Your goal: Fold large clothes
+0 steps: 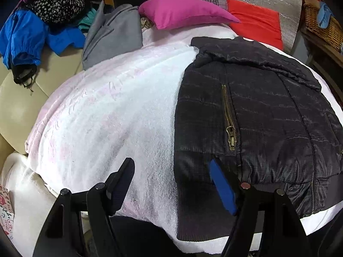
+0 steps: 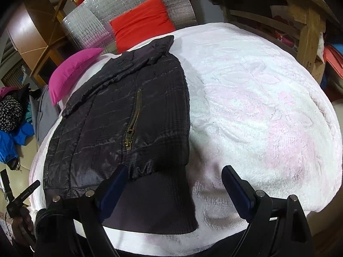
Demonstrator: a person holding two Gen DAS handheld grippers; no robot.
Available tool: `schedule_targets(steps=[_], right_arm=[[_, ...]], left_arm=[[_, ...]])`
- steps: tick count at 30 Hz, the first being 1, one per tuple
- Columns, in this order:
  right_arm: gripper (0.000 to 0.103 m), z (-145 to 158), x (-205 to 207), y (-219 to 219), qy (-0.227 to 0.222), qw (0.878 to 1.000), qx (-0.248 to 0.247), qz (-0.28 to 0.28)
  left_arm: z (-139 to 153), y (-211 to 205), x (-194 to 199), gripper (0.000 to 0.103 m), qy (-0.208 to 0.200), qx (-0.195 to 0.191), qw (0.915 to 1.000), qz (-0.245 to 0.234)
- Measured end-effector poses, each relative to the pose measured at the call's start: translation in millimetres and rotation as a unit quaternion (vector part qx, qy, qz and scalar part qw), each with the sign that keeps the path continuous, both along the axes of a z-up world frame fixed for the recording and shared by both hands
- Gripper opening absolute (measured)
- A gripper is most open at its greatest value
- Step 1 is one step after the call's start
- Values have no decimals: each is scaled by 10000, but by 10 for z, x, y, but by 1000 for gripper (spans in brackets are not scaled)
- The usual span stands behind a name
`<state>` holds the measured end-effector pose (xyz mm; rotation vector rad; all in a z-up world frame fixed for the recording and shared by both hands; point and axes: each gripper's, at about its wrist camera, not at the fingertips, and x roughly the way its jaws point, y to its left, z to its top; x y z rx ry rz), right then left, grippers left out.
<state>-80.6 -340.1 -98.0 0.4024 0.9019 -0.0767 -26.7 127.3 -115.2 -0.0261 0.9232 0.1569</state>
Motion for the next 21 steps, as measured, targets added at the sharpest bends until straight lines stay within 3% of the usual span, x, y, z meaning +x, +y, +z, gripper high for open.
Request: schedule_targets(steps=[5, 10, 12, 16, 21], right_arm=[[91, -81, 33, -44, 156, 9999, -5, -11], [90, -196, 54, -104, 259, 9991, 326, 34], [76, -230, 67, -107, 303, 9986, 417, 101], [64, -198, 102, -54, 312, 9982, 422, 289], [65, -215, 142, -15, 292, 9974, 552, 367]], left_arm=[[-82, 83, 8, 74, 114, -501, 9987, -27], [-159, 109, 7, 74, 181, -867, 9960, -106], [-195, 116, 7, 73, 248, -897, 9956, -114], [-204, 117, -26, 52, 256, -1099, 9934, -223], [-207, 75, -6, 52, 304, -1119, 9926, -350]])
